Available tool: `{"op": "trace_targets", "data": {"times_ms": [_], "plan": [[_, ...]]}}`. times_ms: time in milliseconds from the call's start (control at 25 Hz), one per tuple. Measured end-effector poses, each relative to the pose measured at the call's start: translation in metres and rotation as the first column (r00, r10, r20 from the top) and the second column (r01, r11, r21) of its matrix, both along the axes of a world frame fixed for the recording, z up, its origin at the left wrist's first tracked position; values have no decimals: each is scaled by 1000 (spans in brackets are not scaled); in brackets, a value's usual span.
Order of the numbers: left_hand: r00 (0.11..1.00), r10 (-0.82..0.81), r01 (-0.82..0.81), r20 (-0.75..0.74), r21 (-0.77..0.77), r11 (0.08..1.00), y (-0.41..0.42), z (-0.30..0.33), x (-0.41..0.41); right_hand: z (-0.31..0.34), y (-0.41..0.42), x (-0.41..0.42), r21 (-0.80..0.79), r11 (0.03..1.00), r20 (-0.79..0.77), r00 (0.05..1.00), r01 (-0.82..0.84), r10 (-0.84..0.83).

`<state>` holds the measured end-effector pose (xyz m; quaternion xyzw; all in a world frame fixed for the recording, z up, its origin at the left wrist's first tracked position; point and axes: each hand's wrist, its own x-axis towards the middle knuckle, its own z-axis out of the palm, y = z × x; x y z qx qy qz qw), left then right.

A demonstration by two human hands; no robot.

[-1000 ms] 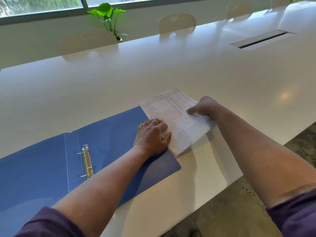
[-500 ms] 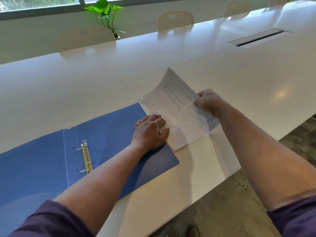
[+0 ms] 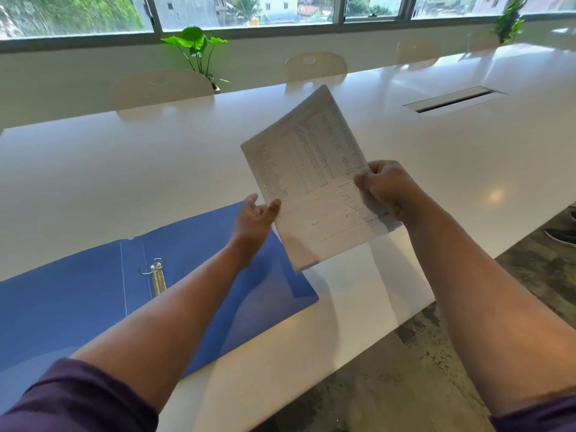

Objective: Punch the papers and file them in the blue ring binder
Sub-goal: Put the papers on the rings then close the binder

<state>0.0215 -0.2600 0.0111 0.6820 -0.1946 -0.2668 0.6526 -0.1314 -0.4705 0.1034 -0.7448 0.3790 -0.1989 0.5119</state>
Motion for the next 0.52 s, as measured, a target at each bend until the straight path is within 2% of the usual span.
{"op": "trace_targets", "data": {"times_ms": [80, 160, 200, 280, 400, 520], "plan": [[983, 5, -45, -184, -213, 976, 10, 18, 4, 1, 13, 2, 66, 996, 112, 992, -56, 48], [975, 10, -80, -221, -313, 946, 25, 37, 6, -3, 31, 5, 66, 987, 238, 963, -149, 129], [984, 43, -99, -172, -331, 939, 34, 46, 7, -6, 41, 7, 57, 979, 293, 940, -197, 173], [987, 159, -140, 36, -314, 939, 53, 61, 9, -13, 57, 13, 77, 952, 397, 885, -296, 243], [901, 289, -184, 324, -318, 930, 86, 74, 7, -17, 79, 26, 136, 896, 485, 817, -423, 312], [855, 317, -207, 411, -290, 934, 106, 60, 1, -27, 97, 36, 156, 872, 477, 808, -464, 344]]}}
